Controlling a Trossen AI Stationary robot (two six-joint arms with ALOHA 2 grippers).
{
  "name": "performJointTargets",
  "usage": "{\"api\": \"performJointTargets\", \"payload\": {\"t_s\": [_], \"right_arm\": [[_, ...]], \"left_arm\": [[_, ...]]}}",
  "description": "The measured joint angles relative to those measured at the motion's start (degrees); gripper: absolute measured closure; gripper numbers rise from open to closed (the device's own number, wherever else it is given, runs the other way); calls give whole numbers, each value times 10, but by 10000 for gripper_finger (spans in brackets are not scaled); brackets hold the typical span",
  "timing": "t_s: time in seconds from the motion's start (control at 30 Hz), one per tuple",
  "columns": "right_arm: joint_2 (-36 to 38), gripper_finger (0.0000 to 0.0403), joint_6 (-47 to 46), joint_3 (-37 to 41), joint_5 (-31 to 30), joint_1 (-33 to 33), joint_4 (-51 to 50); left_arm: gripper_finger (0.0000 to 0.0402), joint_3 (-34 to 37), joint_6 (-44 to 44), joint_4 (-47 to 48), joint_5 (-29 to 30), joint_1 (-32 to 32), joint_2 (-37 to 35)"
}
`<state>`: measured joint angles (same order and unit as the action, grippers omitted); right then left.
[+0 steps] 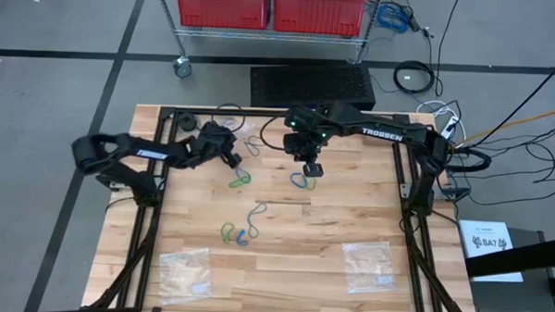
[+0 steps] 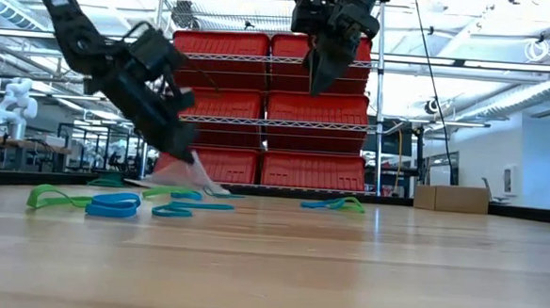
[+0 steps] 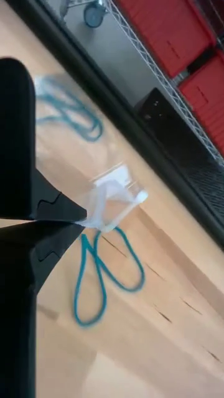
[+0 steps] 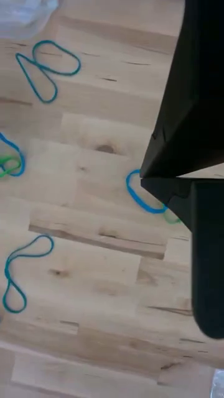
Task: Sort rubber bands
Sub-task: Put the top long blue rubber band into the top zip bag
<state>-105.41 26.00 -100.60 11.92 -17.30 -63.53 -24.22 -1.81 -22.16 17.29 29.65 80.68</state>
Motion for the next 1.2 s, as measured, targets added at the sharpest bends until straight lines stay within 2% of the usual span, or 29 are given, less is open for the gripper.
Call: {"api": "performJointTargets", "payload": {"t_s": [0.23, 0.37, 0.53, 0.7, 0.83, 0.93, 1.07, 1.2], "right_arm": [[0, 403, 2, 0, -1, 0, 0], [0, 403, 3, 0, -1, 2, 0], [0, 403, 3, 0, -1, 4, -10], [0, 403, 2, 0, 0, 10, -32], [1, 403, 2, 0, 2, 22, -63], [10, 403, 2, 0, 4, 30, -84], [38, 403, 0, 14, 35, 32, -81], [83, 403, -7, 78, 50, 24, -14]], "left_arm": [[402, -41, 0, -8, -10, 17, 105], [402, -74, 0, -30, -40, 21, 160], [402, -110, 0, -32, -65, 12, 196], [402, -134, 0, -40, -97, -18, 198], [402, -144, 0, -97, -144, -44, 198], [402, -144, 5, -123, -158, -59, 194], [402, -139, 0, -113, -155, -67, 158], [402, -120, 0, -95, -153, -67, 92]]}}
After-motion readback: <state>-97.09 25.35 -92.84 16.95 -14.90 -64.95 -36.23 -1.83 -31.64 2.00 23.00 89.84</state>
